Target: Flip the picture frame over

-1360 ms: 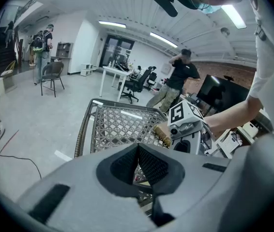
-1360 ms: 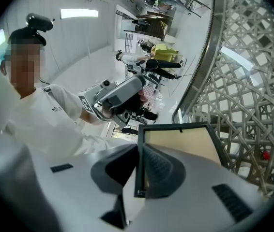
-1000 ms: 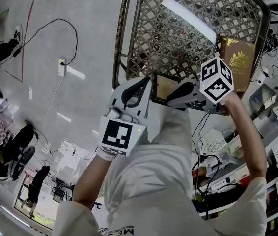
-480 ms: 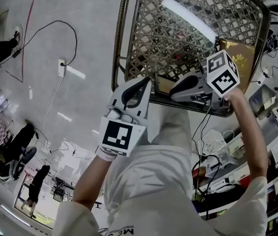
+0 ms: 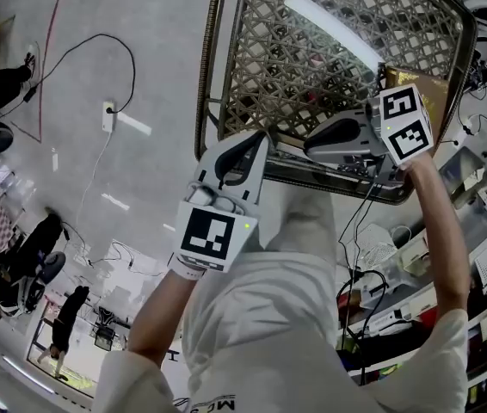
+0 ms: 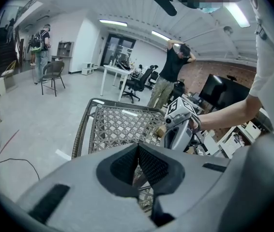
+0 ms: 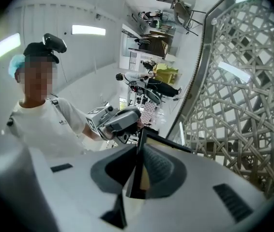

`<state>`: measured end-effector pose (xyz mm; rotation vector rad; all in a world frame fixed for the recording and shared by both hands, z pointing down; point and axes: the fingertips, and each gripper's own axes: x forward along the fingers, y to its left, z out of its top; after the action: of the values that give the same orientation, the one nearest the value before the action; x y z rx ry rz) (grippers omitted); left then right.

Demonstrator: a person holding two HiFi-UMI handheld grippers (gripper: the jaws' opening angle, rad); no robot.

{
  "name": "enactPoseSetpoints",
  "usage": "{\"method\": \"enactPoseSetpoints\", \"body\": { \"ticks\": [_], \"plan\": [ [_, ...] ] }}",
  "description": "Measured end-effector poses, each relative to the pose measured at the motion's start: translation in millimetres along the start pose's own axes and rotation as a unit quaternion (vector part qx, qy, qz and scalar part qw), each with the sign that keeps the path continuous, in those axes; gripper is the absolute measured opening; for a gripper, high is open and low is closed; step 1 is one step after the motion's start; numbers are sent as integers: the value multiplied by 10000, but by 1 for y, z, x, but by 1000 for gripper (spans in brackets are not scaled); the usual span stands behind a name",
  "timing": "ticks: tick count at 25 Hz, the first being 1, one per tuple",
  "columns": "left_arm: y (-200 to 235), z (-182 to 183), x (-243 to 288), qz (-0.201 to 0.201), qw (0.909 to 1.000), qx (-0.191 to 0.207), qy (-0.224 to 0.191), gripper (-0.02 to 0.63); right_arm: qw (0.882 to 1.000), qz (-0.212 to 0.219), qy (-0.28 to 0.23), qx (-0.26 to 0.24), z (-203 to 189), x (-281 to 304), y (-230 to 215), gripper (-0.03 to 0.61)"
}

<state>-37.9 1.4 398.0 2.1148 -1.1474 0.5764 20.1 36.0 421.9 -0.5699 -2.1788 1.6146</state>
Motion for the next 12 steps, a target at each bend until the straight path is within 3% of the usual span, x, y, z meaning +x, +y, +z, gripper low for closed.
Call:
{"method": "enactPoseSetpoints", "body": {
  "ticks": [7,12],
  "plan": [
    [2,1,0,18,10000,-36,-11,25,9988,-5,-497,43,14,-15,-9,51],
    [3,-3,-2,-7,10000,93,6,25,9976,148,-664,159,16,-19,-9,83]
  ]
}}
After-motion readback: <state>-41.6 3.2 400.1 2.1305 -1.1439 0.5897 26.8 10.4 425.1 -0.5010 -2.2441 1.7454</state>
